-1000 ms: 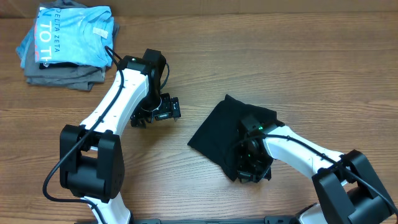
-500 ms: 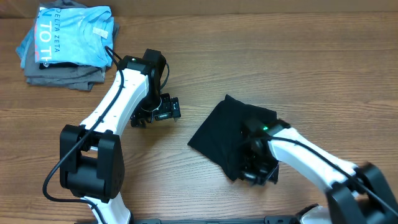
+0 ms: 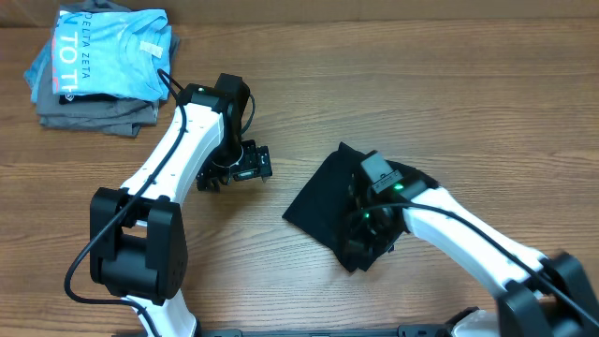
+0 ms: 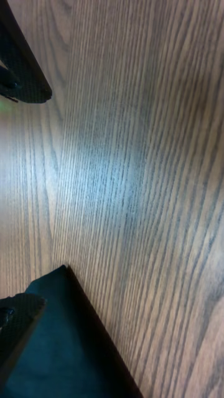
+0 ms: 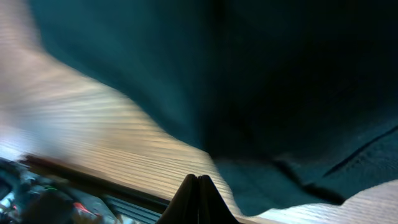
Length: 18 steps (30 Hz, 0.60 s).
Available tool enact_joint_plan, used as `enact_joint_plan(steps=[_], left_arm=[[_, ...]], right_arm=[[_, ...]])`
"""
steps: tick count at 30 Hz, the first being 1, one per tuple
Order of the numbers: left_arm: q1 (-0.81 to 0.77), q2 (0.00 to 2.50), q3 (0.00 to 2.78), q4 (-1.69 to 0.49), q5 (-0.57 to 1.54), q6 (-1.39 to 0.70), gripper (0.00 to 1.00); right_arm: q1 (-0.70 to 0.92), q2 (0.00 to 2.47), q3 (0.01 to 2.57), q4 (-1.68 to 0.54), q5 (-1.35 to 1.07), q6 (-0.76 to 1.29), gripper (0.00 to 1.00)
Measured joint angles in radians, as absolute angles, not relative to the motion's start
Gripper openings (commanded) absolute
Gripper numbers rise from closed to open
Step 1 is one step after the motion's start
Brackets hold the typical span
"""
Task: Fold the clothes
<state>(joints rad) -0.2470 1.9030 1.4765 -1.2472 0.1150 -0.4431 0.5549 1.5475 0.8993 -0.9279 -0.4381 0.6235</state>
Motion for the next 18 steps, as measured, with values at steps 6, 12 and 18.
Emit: enact_joint_plan(steps=[6,12,18], left_arm=[[-0.247,1.903,1.477,-1.252,0.115,-0.443,1.0],[-0.247,1.903,1.477,-1.252,0.115,-0.443,1.0],[-0.247,1.903,1.477,-1.252,0.115,-0.443,1.0]], right_arm=[[0.558,1.684,0.848,-0.982,-0.418,0.601,0.04],[0.558,1.694,0.83,-1.089,-0.332,0.58,0.04],[0.558,1.687,0.828,-1.264,-0.188,0.682,0.04]])
